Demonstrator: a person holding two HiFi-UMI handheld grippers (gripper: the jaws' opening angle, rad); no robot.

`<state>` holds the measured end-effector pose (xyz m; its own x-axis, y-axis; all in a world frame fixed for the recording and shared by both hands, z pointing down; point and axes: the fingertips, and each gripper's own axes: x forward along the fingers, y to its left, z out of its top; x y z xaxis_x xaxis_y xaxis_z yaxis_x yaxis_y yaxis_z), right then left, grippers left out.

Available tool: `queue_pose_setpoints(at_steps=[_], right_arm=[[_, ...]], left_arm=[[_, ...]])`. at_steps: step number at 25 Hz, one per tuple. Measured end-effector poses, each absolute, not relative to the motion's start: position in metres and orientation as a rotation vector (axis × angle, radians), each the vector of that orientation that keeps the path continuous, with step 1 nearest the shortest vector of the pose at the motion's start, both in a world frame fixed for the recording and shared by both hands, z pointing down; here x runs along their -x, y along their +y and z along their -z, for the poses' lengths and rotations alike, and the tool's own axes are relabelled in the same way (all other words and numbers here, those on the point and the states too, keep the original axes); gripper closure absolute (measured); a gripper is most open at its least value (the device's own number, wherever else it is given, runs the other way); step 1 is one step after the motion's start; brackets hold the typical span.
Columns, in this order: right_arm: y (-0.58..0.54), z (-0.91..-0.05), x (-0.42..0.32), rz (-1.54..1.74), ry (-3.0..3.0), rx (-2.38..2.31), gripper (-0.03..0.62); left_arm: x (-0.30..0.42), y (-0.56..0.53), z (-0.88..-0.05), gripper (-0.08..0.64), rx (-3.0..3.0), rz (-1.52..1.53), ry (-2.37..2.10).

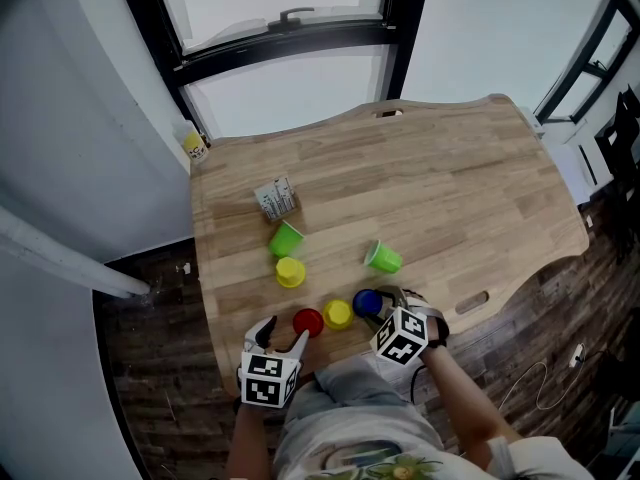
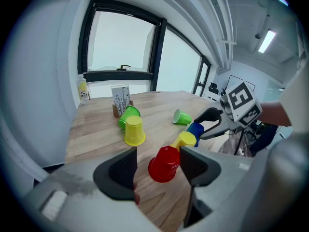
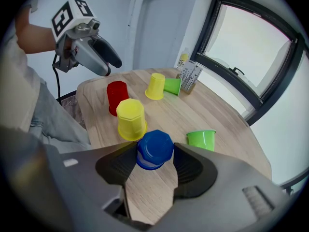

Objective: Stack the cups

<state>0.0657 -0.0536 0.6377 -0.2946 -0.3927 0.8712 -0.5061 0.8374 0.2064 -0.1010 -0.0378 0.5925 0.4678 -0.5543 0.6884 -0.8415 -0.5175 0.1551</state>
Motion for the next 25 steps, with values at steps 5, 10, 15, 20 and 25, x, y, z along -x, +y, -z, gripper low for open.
queue_pose_setpoints(at_steps=[5, 10, 15, 20, 25], right_arm=[[-0.054, -0.637, -0.064, -0.134, -1.92, -0.667, 0.356], [-0.052, -0.637, -0.061, -0.15, -1.938, -0.665, 0.354], [-0.053, -0.628, -0.056, -0.24, -2.009, -0.709, 0.325], [-0.065, -0.601, -0.061, -0.564, -2.196, -0.91, 0.324], [-0.089, -0.595, -0.098, -0.706, -2.207, -1.144, 0.324]], left_arm=[[0.102, -0.038, -0.593, 0.272, -2.235, -0.794, -1.159], [0.104, -0.038, -0.593, 0.272, -2.235, -0.794, -1.156], [0.105, -0.04, -0.594, 0.272, -2.233, -0.783, -1.158], [0.109, -0.043, -0.593, 0.272, -2.227, -0.769, -1.161], [0.113, -0.048, -0.591, 0.272, -2.219, -0.754, -1.17]])
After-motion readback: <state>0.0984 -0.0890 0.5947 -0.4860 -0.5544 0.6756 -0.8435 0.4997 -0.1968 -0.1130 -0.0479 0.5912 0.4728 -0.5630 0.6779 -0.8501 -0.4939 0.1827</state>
